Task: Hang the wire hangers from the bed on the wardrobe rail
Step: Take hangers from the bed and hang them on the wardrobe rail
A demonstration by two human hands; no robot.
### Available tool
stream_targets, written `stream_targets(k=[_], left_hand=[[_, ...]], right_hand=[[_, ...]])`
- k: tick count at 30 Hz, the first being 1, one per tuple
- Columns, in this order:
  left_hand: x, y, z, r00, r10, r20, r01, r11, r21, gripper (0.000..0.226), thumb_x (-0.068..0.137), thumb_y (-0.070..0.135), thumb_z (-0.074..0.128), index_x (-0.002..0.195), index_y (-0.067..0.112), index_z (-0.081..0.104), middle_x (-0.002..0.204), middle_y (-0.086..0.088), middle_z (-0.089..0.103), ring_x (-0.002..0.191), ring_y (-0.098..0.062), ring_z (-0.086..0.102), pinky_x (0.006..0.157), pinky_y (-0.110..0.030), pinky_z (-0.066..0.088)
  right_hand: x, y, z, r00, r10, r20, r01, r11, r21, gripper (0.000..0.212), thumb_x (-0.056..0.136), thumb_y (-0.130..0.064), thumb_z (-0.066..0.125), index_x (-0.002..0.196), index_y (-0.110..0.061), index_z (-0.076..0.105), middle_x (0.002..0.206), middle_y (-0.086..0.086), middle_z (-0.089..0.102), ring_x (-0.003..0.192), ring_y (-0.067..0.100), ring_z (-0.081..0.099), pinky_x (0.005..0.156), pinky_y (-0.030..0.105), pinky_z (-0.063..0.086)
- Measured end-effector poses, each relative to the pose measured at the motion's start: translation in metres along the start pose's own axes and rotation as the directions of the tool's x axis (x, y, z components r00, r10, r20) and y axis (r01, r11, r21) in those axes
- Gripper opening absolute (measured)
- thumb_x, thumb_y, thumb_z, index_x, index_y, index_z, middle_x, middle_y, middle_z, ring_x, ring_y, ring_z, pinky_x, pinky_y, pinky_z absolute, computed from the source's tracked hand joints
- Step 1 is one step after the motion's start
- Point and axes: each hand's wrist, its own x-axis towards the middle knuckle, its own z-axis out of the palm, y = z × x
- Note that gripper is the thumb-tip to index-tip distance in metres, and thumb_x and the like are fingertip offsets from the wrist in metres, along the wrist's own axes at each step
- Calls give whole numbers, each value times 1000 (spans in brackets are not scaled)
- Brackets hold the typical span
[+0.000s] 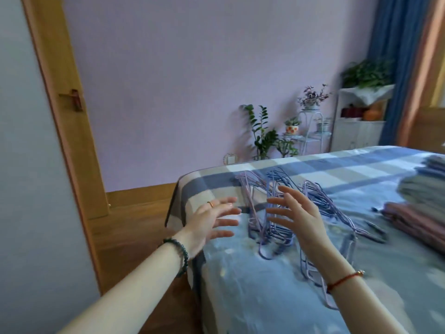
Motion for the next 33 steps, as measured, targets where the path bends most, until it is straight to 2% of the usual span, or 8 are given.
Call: stream_targets(k=[5, 11, 13, 18, 22, 26, 30, 33], left_hand=[[17, -47, 48, 995, -57, 78, 53, 997, 57, 17, 92, 13, 51, 104, 21, 59, 89, 3, 65, 67, -8, 59, 55, -18, 50], [31, -98, 94, 988, -91, 126, 75, 989, 124, 23, 91, 12, 53, 113, 20, 56, 99, -1, 61, 74, -7, 57, 55, -14, 48], [35, -113, 110, 983, -106, 150, 87, 988, 130, 25, 91, 9, 53, 114, 19, 53, 100, 0, 60, 75, -6, 56, 54, -12, 47], [47, -135, 138, 983, -104, 150, 78, 983, 167, 35, 90, 3, 53, 124, 10, 50, 92, 10, 60, 64, 10, 61, 53, -8, 46], [50, -141, 146, 988, -56, 143, 15, 961, 278, 44, 88, 7, 57, 131, 8, 46, 88, 12, 57, 69, -2, 51, 54, -8, 44], [48, -142, 151, 991, -15, 136, -37, 925, 377, 42, 89, 15, 57, 131, 14, 49, 85, 15, 51, 65, -4, 42, 63, -9, 40], [46, -130, 150, 985, -86, 149, 30, 939, 343, 38, 93, 15, 51, 130, 10, 49, 115, 0, 61, 103, -11, 56, 90, -17, 42], [44, -122, 143, 968, -148, 202, 90, 958, 273, 34, 95, 11, 45, 128, 4, 51, 99, -4, 65, 70, 1, 64, 60, -16, 50]], right_hand=[[-7, 16, -61, 976, -13, -216, 13, 1000, -2, 18, 95, -11, 42, 100, -19, 57, 86, 6, 66, 70, 17, 63, 60, 22, 54], [-14, 71, -130, 839, -90, -537, -95, 947, -307, 32, 87, 2, 53, 118, -7, 53, 111, 18, 60, 88, 11, 57, 80, 14, 46], [-12, 83, -139, 807, -65, -587, -184, 917, -355, 41, 83, 5, 55, 122, -1, 50, 111, 18, 59, 95, 20, 54, 88, 27, 44], [-3, 97, -146, 801, -62, -596, -261, 859, -440, 37, 74, 11, 53, 108, -3, 58, 86, 9, 62, 78, 23, 59, 72, 28, 42], [-2, 102, -146, 771, -119, -626, -245, 851, -464, 24, 74, 7, 49, 86, -10, 60, 74, 12, 64, 70, 28, 60, 66, 33, 43], [-4, 94, -138, 747, -270, -608, -129, 838, -530, 37, 80, 2, 54, 114, -10, 61, 88, 15, 61, 78, 26, 56, 73, 33, 45], [-10, 75, -115, 775, -348, -527, 51, 866, -497, 40, 85, 3, 53, 124, -8, 54, 92, 5, 53, 70, 8, 53, 61, 9, 43], [-13, 61, -95, 832, -405, -379, 197, 855, -479, 45, 85, 6, 53, 120, -22, 49, 87, -5, 51, 74, -3, 56, 65, 5, 44]])
